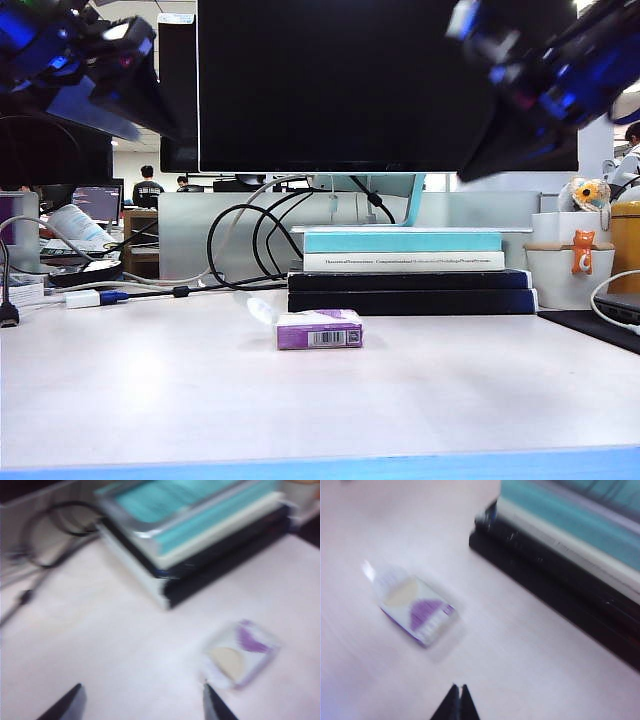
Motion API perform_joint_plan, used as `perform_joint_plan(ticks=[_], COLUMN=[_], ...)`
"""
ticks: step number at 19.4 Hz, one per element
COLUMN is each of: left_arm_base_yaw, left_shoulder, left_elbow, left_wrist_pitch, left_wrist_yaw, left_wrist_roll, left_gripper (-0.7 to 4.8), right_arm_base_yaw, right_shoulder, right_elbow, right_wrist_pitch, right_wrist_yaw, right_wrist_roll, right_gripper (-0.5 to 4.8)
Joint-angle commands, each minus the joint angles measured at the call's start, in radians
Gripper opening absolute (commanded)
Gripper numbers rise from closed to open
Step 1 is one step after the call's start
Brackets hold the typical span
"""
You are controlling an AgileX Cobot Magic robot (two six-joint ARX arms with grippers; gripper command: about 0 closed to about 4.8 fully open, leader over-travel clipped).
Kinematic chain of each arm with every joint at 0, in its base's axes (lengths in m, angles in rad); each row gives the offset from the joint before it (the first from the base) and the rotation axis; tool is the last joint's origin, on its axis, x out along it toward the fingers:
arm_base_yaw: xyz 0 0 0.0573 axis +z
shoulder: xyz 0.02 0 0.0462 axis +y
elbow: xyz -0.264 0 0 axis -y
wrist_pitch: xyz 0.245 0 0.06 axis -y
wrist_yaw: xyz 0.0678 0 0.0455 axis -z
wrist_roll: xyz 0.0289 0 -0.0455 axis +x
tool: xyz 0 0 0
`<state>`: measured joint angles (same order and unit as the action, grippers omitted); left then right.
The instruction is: Pick up a packet of tissues from the table with the left hand, then take a tissue from it with the right hand.
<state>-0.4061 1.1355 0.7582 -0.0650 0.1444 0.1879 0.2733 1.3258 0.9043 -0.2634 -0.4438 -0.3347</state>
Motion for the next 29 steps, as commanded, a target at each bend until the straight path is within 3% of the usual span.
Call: perform_joint_plan(ticks=[1,2,3,4,6,10,14,17,23,29], left_arm_base_yaw=[-0.002,-0.002,-0.002,-0.002,-0.002,-0.001,-0.001,0.0,0.0,0.0], left_shoulder=[-0.002,-0.002,-0.002,-0.002,-0.002,-0.001,0.047,0.127,0.156,0.156], left_elbow=[0.008,0.008,0.008,0.008,0.008,0.007,0.007,0.007,0.007,0.007], left_wrist_pitch=[-0.027,-0.036,-0.04,-0.044,-0.054,-0.068,-0.068,-0.07,-0.075,-0.076], left_wrist_yaw=[0.053,0.062,0.062,0.064,0.078,0.095,0.216,0.216,0.22,0.238], left_wrist_roll=[0.023,0.021,0.022,0.022,0.023,0.083,0.183,0.182,0.182,0.182], left_gripper=[3.13,3.13,3.13,3.13,3.13,3.09,3.09,3.09,3.09,3.09], right_arm_base_yaw=[0.002,0.002,0.003,0.005,0.01,0.028,0.109,0.152,0.163,0.187], right_shoulder=[0.164,0.227,0.277,0.326,0.398,0.468,0.491,0.543,0.596,0.697], right_elbow=[0.15,0.209,0.26,0.311,0.385,0.445,0.446,0.446,0.451,0.589], right_wrist_pitch=[-0.094,-0.114,-0.137,-0.168,-0.212,-0.33,-0.334,-0.311,-0.154,-0.29], right_wrist_yaw=[-0.063,-0.114,-0.14,-0.146,-0.145,-0.164,-0.127,-0.063,-0.061,-0.093], right_wrist_roll=[-0.113,-0.115,-0.123,-0.156,-0.212,-0.361,-0.481,-0.514,-0.534,-0.529], right_gripper=[0.94,2.2,3.07,3.39,4.79,4.79,4.79,4.79,4.79,4.79])
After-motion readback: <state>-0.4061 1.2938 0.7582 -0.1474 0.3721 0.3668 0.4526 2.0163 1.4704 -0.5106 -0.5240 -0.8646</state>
